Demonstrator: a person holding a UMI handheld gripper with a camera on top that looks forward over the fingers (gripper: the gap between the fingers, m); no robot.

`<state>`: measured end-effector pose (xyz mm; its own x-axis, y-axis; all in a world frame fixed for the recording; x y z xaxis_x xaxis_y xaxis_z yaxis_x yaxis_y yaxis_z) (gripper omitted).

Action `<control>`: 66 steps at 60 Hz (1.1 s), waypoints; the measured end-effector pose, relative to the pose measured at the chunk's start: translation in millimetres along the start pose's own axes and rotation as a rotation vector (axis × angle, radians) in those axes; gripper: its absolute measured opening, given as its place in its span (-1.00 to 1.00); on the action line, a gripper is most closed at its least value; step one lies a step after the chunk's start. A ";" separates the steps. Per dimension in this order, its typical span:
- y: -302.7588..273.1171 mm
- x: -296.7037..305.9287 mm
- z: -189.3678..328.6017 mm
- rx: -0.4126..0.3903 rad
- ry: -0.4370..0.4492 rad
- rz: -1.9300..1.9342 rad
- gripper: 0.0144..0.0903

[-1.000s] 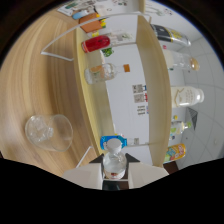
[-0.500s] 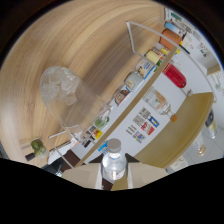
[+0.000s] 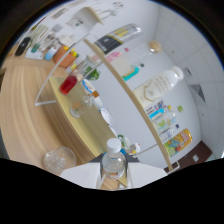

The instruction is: Make me a cup of Mojito.

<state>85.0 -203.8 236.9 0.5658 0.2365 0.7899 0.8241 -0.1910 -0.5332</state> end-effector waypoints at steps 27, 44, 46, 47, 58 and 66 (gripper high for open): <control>115.5 -65.1 38.7 -0.059 -0.186 0.952 -0.48; 151.3 -115.5 61.7 -0.150 -0.237 0.974 -0.48; 154.2 -118.5 63.2 -0.158 -0.238 0.974 -0.48; 155.8 -119.5 63.8 -0.163 -0.237 0.975 -0.48; 163.2 -127.9 66.7 -0.180 -0.248 0.955 -0.47; 163.9 -129.1 66.0 -0.176 -0.246 0.962 -0.44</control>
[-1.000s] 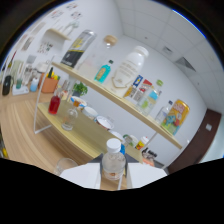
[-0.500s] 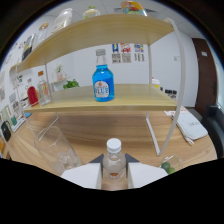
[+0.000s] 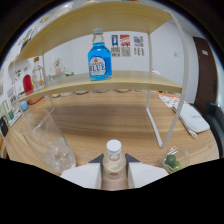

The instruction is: Make me a cup of Mojito.

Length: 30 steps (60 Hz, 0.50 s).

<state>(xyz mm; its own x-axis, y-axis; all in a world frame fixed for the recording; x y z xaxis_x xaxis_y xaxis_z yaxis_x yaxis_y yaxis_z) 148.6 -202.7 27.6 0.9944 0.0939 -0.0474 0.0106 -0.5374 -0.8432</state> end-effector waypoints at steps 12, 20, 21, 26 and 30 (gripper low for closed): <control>3.2 -0.2 -12.6 -0.020 0.002 0.016 0.38; -10.9 2.2 -40.5 -0.001 0.044 0.028 0.87; -14.7 3.6 -45.4 0.010 0.057 0.026 0.86; -32.7 1.1 -74.0 0.047 0.102 0.029 0.86; -43.4 -7.0 -96.8 0.070 0.126 0.042 0.87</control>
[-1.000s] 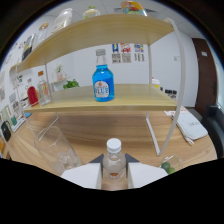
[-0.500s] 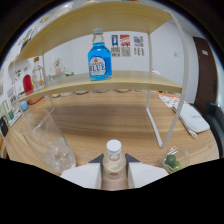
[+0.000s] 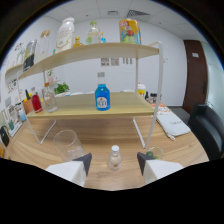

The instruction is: Make me a cup of Mojito.

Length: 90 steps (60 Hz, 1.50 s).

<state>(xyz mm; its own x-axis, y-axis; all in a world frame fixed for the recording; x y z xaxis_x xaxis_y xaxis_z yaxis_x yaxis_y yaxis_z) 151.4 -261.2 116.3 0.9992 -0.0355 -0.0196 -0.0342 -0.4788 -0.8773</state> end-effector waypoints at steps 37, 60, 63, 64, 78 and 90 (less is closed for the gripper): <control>27.3 -124.8 -77.2 -0.008 -0.051 -0.015 0.87; -130.8 -219.2 -117.0 0.181 -0.093 -0.107 0.87; -155.5 -238.1 -121.5 0.216 -0.113 -0.101 0.90; -163.9 -244.8 -123.3 0.226 -0.119 -0.098 0.90; -249.9 -299.3 -105.1 0.327 -0.162 -0.018 0.90; -300.9 -321.6 -67.3 0.380 -0.158 -0.011 0.88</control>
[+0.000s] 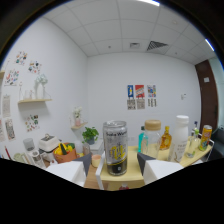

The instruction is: Make me a cup of Mojito.

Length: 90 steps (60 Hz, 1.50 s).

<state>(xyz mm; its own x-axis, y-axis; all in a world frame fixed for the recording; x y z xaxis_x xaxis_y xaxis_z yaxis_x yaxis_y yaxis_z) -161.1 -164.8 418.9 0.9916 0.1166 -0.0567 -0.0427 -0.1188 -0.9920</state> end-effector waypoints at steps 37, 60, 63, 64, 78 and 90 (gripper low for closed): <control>-3.2 8.4 71.3 -0.002 0.055 -0.052 -0.01; -22.8 1.5 7.6 0.067 -0.052 -0.048 -0.05; -22.0 3.3 -7.0 0.076 -0.066 -0.037 -0.05; -20.0 4.9 -11.7 0.075 -0.070 -0.034 -0.05; 59.8 41.4 -58.4 -0.014 -0.070 -0.006 -0.05; 166.3 82.1 -58.7 -0.139 -0.018 0.003 -0.05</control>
<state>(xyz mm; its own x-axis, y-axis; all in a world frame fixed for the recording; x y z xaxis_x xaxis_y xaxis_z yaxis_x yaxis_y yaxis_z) -79.6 -232.9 255.9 0.9890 0.1338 -0.0633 -0.0274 -0.2546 -0.9666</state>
